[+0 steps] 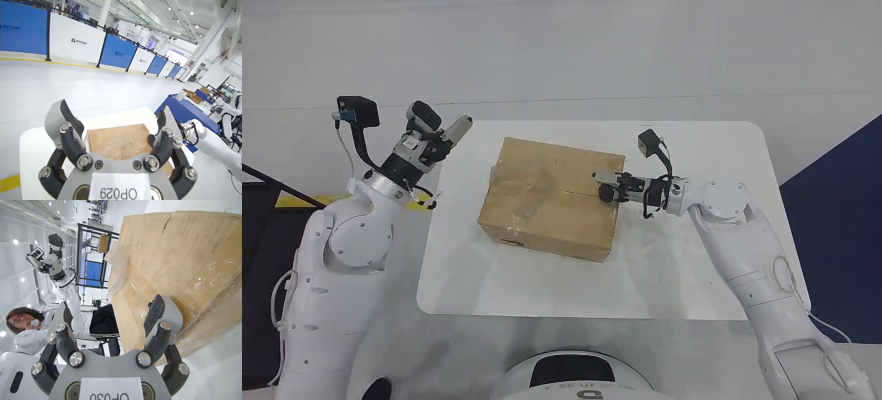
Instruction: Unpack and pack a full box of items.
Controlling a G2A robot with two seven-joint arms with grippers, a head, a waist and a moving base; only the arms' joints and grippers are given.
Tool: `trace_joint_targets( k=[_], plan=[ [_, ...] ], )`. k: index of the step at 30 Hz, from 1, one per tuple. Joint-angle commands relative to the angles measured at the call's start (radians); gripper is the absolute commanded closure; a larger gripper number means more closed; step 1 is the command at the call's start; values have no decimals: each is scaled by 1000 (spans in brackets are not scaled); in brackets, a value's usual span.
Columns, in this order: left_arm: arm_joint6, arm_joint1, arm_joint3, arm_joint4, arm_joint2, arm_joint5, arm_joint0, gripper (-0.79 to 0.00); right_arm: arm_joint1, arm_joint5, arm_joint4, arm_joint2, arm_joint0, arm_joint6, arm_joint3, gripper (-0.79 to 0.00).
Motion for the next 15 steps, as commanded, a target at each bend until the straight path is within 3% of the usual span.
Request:
trace_joint_targets(
  k=[1,9,15],
  plan=[
    [0,0,0,0,0,0,0,-785,0,0,0,0,0,0,0,-785],
    [-14,0,128,115,10,83,-40,-785,0,0,0,0,0,0,0,-785],
    [-89,-10,233,238,127,137,-153,-785,0,0,0,0,0,0,0,-785]
  ],
)
